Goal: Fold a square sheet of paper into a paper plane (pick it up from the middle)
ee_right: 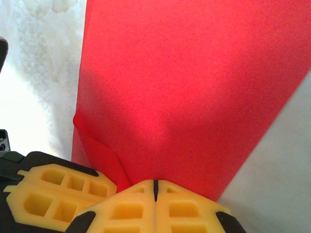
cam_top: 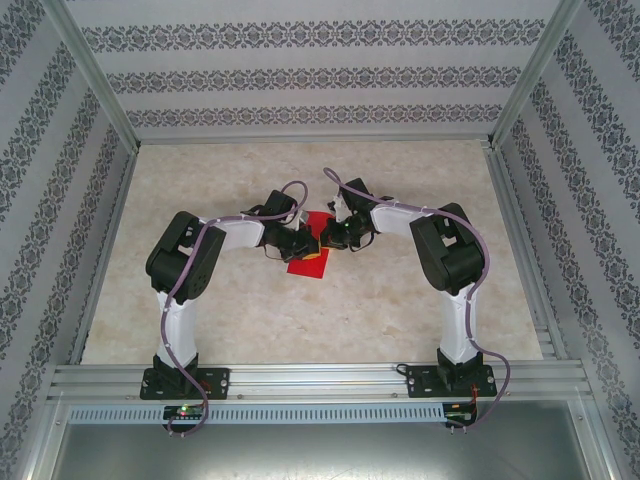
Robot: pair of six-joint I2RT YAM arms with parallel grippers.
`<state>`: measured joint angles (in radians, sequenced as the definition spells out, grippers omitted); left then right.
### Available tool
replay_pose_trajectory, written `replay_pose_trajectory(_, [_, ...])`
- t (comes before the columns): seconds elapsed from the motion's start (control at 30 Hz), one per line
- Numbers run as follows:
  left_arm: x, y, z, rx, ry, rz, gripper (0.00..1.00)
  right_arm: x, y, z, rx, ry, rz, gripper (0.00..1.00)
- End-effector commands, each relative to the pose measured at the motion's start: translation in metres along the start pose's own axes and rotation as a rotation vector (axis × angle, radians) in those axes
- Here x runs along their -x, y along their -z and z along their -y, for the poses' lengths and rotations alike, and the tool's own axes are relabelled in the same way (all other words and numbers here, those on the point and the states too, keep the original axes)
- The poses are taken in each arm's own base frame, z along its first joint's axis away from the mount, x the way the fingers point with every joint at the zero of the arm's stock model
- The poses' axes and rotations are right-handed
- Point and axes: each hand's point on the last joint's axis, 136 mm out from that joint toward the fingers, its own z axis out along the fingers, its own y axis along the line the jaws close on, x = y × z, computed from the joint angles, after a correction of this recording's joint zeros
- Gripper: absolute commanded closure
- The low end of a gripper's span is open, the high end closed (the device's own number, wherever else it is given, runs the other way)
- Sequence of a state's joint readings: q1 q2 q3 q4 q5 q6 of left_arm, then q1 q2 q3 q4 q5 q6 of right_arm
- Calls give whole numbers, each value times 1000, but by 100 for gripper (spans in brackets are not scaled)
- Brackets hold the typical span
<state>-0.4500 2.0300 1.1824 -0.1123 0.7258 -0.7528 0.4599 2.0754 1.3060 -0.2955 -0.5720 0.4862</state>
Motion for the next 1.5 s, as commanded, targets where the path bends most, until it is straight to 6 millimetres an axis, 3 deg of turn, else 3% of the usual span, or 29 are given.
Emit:
replay_pose_trajectory(0.0, [-6, -3, 24, -52, -82, -29, 94, -16, -9, 15, -50, -4, -51, 100])
replay_pose_trajectory(0.83, [-18, 16, 39, -55, -137, -25, 94, -19, -4, 21, -80, -1, -55, 100])
replay_pose_trajectory(1.47, [-16, -10, 17, -52, -96, -47, 95, -10, 4, 7, 18, -64, -15, 100])
